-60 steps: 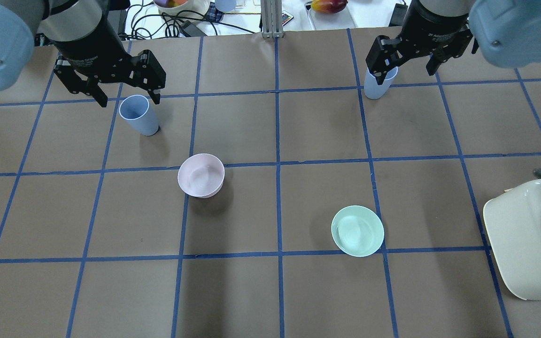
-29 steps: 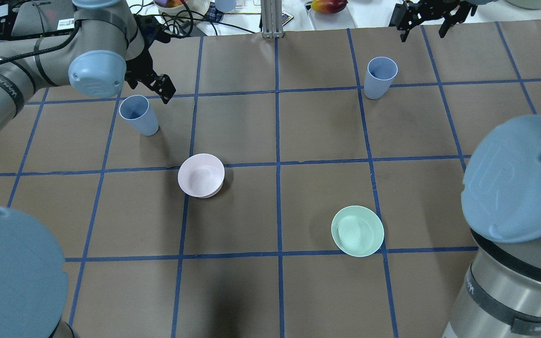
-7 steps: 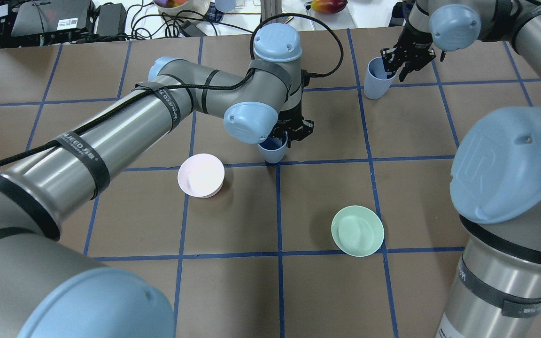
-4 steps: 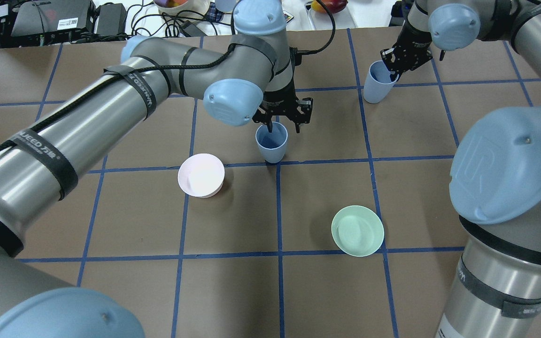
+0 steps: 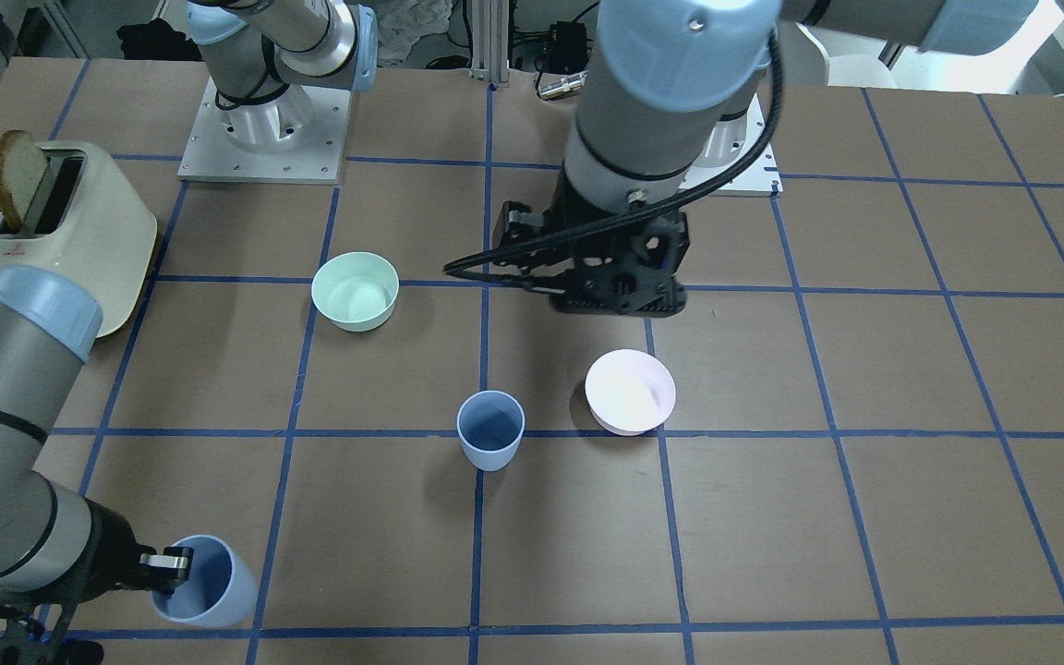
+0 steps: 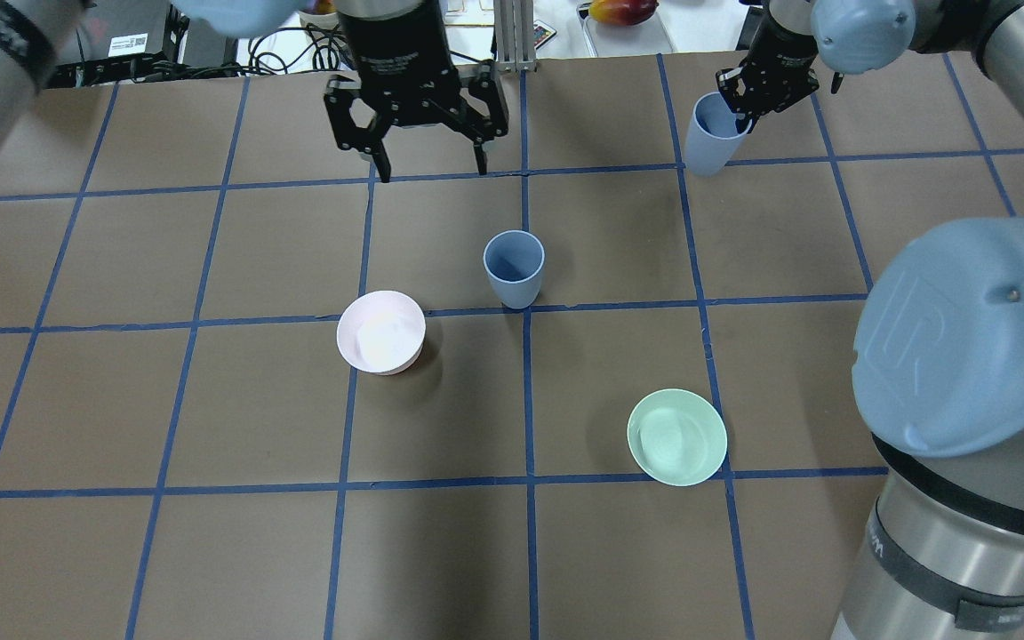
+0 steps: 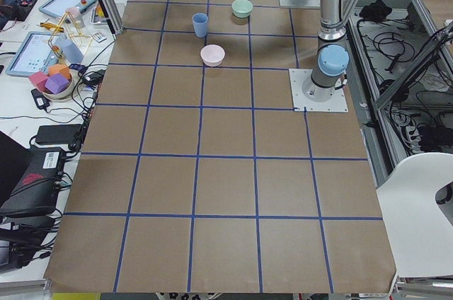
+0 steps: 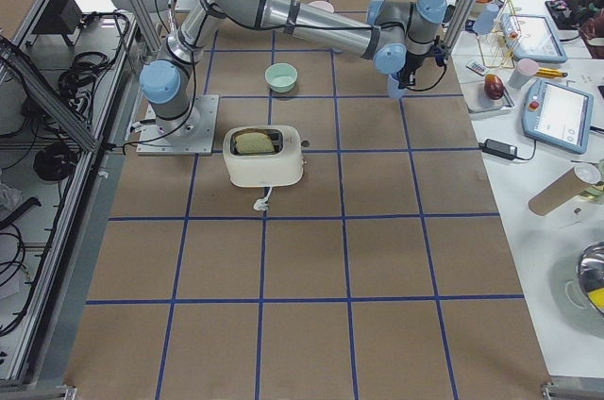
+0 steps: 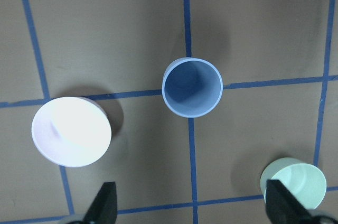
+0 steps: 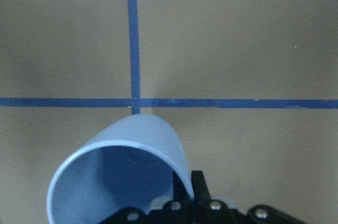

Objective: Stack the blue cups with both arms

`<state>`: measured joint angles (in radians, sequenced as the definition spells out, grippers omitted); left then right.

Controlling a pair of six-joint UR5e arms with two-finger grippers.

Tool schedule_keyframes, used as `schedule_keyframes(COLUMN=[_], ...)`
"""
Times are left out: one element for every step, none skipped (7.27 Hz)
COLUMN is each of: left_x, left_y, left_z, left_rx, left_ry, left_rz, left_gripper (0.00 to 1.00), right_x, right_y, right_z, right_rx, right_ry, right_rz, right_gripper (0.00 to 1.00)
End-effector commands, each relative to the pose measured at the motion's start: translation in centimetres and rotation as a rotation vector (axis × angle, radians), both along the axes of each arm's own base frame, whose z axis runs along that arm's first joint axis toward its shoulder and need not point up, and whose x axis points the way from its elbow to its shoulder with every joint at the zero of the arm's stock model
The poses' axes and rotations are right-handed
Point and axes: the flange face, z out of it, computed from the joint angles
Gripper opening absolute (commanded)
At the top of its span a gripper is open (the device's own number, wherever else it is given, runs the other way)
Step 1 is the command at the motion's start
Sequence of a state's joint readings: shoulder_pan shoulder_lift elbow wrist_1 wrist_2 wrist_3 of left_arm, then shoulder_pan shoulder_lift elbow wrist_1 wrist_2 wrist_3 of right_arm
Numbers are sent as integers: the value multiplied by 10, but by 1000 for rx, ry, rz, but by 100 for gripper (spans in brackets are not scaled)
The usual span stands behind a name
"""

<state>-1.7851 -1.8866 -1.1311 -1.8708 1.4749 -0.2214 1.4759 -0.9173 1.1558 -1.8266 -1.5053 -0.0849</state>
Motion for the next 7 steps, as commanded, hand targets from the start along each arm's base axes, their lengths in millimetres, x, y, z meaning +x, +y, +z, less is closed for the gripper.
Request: schedule_keyframes(left_x=[60, 81, 97, 107, 112, 125, 128], left_y=[39, 50, 47, 39, 33, 29, 29], left_z=[31, 31, 26, 15, 16, 18, 20], left_rx=[57, 38, -71, -198, -301, -323, -329], left_ry=[-52, -51, -32, -11, -14, -12, -15], left_rz=[79, 112, 102, 28, 20, 46, 53], left_gripper=[100, 100, 94, 99, 100, 100, 100], right_x=[79, 118, 151, 193, 225, 253, 272], right_y=[34, 57, 83, 113, 134, 150, 163], right_z=[44, 65, 87, 106, 104, 95, 85], right_rx=[34, 37, 52, 47, 57, 51, 67], right_ry=[5, 5, 7, 9, 19, 55, 63], right_rz=[-84, -62, -113, -115, -159, -160, -172], right_gripper=[0, 0, 0, 0, 0, 0, 0])
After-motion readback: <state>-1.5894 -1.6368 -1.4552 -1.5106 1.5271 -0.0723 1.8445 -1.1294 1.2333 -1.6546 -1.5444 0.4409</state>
